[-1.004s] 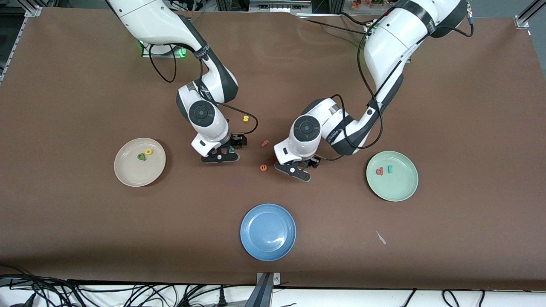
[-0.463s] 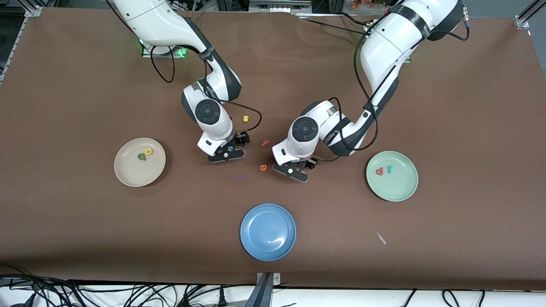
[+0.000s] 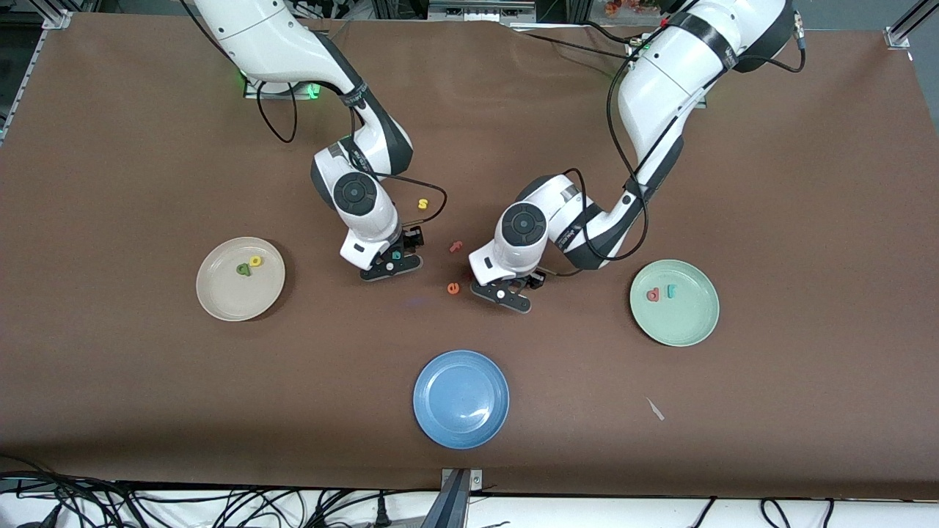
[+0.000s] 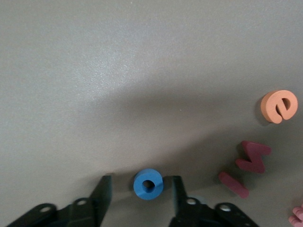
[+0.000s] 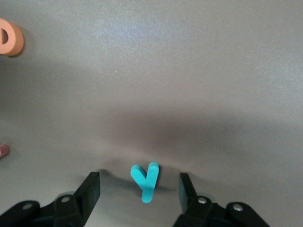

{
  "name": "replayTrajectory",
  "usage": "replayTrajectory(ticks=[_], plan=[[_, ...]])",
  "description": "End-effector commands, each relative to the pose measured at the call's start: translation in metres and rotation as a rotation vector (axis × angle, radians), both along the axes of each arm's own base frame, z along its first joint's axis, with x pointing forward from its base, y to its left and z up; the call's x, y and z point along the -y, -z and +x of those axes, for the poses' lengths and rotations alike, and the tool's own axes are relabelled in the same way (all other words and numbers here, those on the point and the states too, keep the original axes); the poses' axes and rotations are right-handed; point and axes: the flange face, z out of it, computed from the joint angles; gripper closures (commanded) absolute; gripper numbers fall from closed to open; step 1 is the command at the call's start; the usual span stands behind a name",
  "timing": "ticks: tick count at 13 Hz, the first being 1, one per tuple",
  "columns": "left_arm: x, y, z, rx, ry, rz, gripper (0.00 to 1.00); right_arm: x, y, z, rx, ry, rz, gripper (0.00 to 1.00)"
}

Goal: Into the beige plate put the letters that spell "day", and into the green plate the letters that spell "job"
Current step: 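Close the left gripper on the blue o while the right grasps the y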

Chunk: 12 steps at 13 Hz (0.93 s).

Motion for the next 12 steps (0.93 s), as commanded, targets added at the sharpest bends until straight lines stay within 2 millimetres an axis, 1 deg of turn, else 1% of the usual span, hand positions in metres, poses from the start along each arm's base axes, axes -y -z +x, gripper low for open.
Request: replayTrajectory(ticks=[1, 2, 4, 5, 6, 7, 8, 9, 10, 11, 12], plan=[[0.001, -0.002, 0.001, 0.031, 0.002, 0.027, 0.72, 0.004, -0.001, -0.001, 0.011, -0.024, 0.0, 0.33], [0.002, -0.001, 0.0, 0.031, 0.001, 0.027, 0.81, 0.002, -0.002, -0.001, 0.012, -0.027, 0.001, 0.36], [0.0, 0.0, 0.0, 0.027, -0.002, 0.03, 0.89, 0.004, -0.001, -0.001, 0.012, -0.053, 0.001, 0.42], [-0.01, -0.005, 0.006, 0.025, -0.013, 0.049, 0.96, 0.004, -0.001, -0.001, 0.012, -0.053, 0.001, 0.46], [-0.022, -0.024, 0.012, 0.017, -0.017, 0.085, 0.96, 0.003, -0.002, 0.0, 0.013, -0.053, 0.002, 0.49], [-0.038, -0.037, 0.022, 0.0, -0.019, 0.112, 0.96, 0.003, -0.002, 0.0, 0.013, -0.053, 0.002, 0.51], [-0.049, -0.053, 0.03, 0.008, -0.002, 0.112, 0.96, 0.003, -0.002, 0.0, 0.013, -0.055, 0.002, 0.53], [-0.066, -0.059, 0.039, -0.011, -0.018, 0.111, 0.96, 0.003, -0.002, 0.0, 0.013, -0.055, 0.002, 0.56], [-0.083, -0.07, 0.045, -0.026, -0.022, 0.132, 0.96, 0.003, -0.002, 0.0, 0.013, -0.053, 0.002, 0.58], [-0.088, -0.079, 0.045, -0.038, -0.002, 0.145, 0.99, 0.003, -0.002, 0.0, 0.013, -0.055, 0.002, 0.6], [-0.1, -0.089, 0.047, -0.048, -0.001, 0.167, 0.99, 0.004, 0.002, -0.001, 0.009, -0.055, 0.0, 0.62]])
